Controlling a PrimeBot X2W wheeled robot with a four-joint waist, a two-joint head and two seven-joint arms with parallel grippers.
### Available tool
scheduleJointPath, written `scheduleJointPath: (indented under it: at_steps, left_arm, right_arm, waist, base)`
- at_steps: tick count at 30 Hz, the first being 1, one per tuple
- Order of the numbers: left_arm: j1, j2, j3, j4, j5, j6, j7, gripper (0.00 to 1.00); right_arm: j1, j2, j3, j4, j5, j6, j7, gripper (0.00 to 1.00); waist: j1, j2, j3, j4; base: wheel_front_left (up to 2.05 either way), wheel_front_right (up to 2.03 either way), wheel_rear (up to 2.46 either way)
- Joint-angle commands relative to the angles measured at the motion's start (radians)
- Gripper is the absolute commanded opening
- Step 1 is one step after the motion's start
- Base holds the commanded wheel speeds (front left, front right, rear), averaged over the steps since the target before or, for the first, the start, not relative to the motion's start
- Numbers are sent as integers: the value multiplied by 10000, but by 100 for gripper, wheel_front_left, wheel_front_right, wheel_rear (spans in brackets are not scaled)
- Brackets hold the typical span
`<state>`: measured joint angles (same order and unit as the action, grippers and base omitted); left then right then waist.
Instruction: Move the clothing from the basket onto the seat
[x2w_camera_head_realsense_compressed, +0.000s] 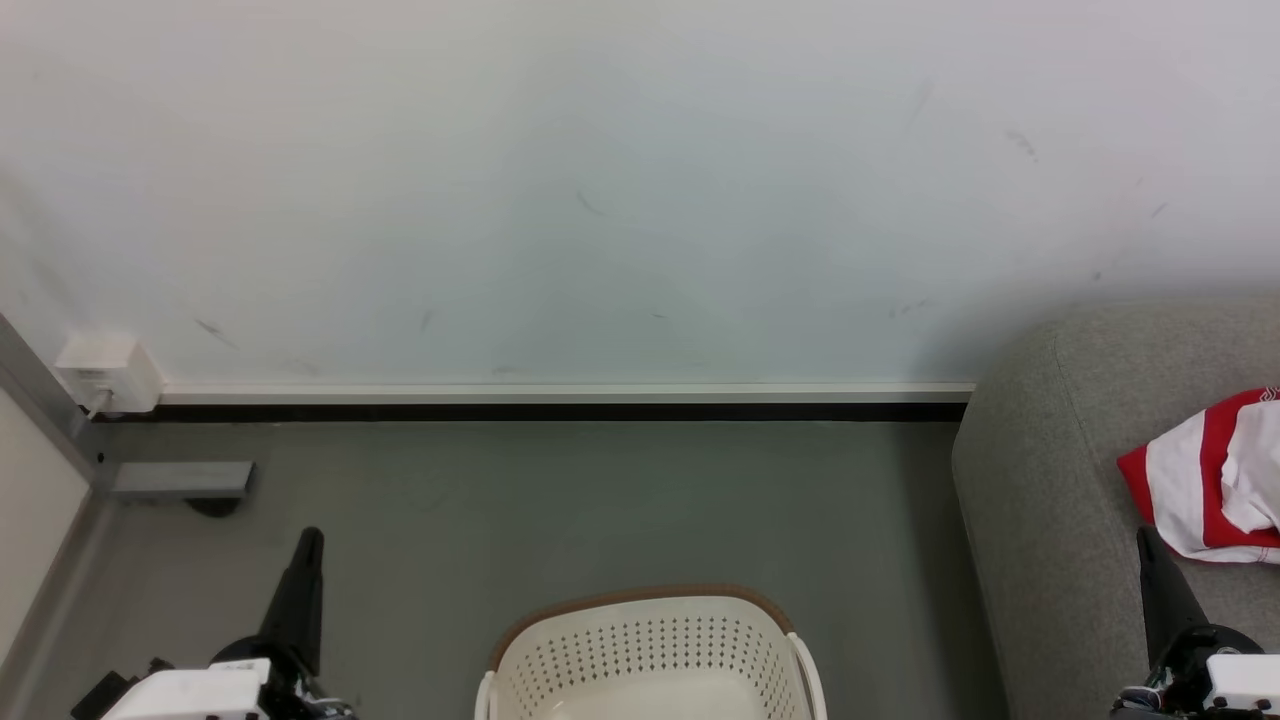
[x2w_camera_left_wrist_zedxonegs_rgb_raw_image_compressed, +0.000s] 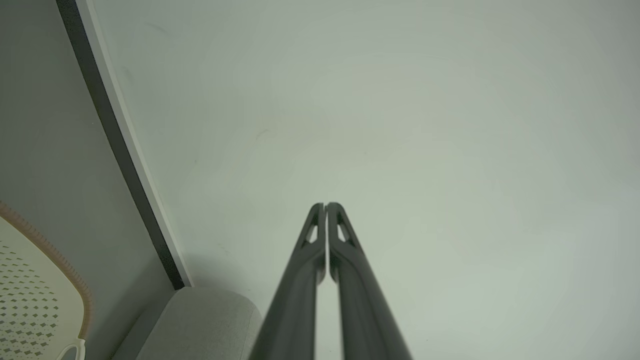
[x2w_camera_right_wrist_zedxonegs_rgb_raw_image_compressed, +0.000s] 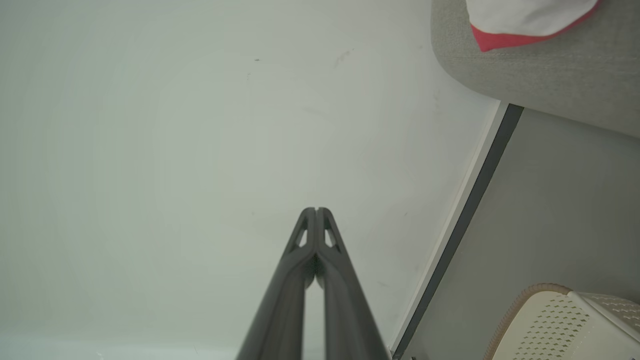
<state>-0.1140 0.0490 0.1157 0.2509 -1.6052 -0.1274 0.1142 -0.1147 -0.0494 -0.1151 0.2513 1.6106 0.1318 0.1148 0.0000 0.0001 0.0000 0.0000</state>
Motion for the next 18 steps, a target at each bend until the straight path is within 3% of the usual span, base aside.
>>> scheduleJointPath:
  at_steps: [1,18]
  left_arm:
    - [-70,20,18,-19,-111,-56,58,0]
    - [-69,20,16,-16,-111,-56,58,0]
  right_arm:
    - [-56,-6,-41,15,17,-21,40,0]
    - [-56,-7,-42,15,16,-21,41,0]
  waist:
    - [0,-1,0,0]
    - [0,-1,0,0]
  base:
    - [0,0,0]
    - [0,0,0]
